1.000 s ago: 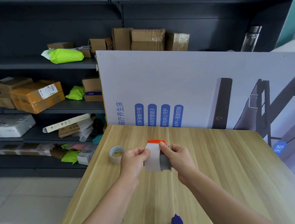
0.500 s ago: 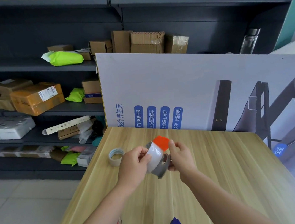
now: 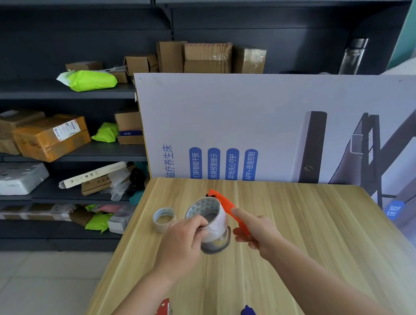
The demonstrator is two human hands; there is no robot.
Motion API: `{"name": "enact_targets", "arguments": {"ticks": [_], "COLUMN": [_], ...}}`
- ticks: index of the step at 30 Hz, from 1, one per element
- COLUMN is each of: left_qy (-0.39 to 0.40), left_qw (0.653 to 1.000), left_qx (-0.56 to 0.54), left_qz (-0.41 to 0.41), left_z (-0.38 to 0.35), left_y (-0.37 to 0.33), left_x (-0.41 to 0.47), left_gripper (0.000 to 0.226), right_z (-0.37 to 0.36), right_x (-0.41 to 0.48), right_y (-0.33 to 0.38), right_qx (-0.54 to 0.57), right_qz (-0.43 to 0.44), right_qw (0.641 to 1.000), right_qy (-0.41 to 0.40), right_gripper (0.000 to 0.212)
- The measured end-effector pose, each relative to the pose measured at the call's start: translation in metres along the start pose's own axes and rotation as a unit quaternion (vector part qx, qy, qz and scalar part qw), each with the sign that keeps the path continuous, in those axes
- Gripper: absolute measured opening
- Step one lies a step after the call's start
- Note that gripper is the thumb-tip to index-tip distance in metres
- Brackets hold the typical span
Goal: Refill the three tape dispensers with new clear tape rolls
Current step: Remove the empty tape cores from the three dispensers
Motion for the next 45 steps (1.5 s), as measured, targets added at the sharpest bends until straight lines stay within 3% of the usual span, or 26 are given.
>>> {"name": "enact_targets", "arguments": {"ticks": [2, 5, 8, 11, 15, 19, 32, 36, 41, 43, 45], "left_qy": [-0.011, -0.050, -0.075, -0.078, -0.013, 0.044, 0.201, 0.240, 0.242, 0.234, 0.248], "left_qw": [0.996, 0.993, 0.991, 0.982, 0.970, 0.959, 0.947, 0.932, 0.934, 0.937, 0.920], "left_qx": [-0.047, -0.053, -0.040, 0.021, 0.109, 0.124, 0.172, 0.192, 0.126, 0.109, 0.061], "left_qz": [0.070, 0.091, 0.102, 0.169, 0.216, 0.249, 0.185, 0.190, 0.229, 0.236, 0.296], "left_z": [-0.006, -0.014, -0.024, -0.036, -0.059, -0.087, -0.178, -0.199, -0.201, -0.195, -0.187], "left_y": [0.005, 0.013, 0.030, 0.058, 0.095, 0.122, 0.168, 0.177, 0.177, 0.172, 0.165], "left_x": [-0.003, -0.009, -0.009, -0.002, 0.005, 0.015, 0.046, 0.044, 0.041, 0.036, 0.026], "left_gripper": [0.009, 0.011, 0.011, 0.005, 0.010, 0.016, 0.027, 0.020, 0.036, 0.028, 0.026], "right_z": [0.000, -0.004, -0.005, -0.008, -0.020, -0.028, -0.032, -0.028, -0.028, -0.031, -0.033], "right_x": [0.004, 0.009, 0.019, 0.028, 0.038, 0.054, 0.085, 0.086, 0.086, 0.084, 0.083], "right_y": [-0.005, -0.014, -0.027, -0.040, -0.047, -0.058, -0.090, -0.095, -0.101, -0.101, -0.100], "right_qx": [0.016, 0.031, 0.043, 0.037, 0.009, -0.007, -0.044, -0.050, -0.051, -0.045, -0.036], "right_qz": [-0.023, -0.048, -0.060, -0.067, -0.055, -0.065, -0.112, -0.108, -0.102, -0.101, -0.105], "right_qw": [1.000, 0.997, 0.992, 0.993, 0.996, 0.995, 0.989, 0.990, 0.992, 0.993, 0.992], "right_qy": [-0.014, -0.057, -0.100, -0.091, -0.068, -0.070, -0.085, -0.072, -0.051, -0.049, -0.053], "right_gripper": [0.061, 0.066, 0.052, 0.046, 0.039, 0.032, 0.031, 0.033, 0.025, 0.024, 0.023]}}
Point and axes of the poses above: each hand's wrist, its own x-axis towards the middle knuckle, its own z-axis out of the back of the hand, y = z × x, the point moved 1 cm from there along x, towards the middle knuckle, and after that the axes turned 13 degrees about -y, right-handed, at the moved point
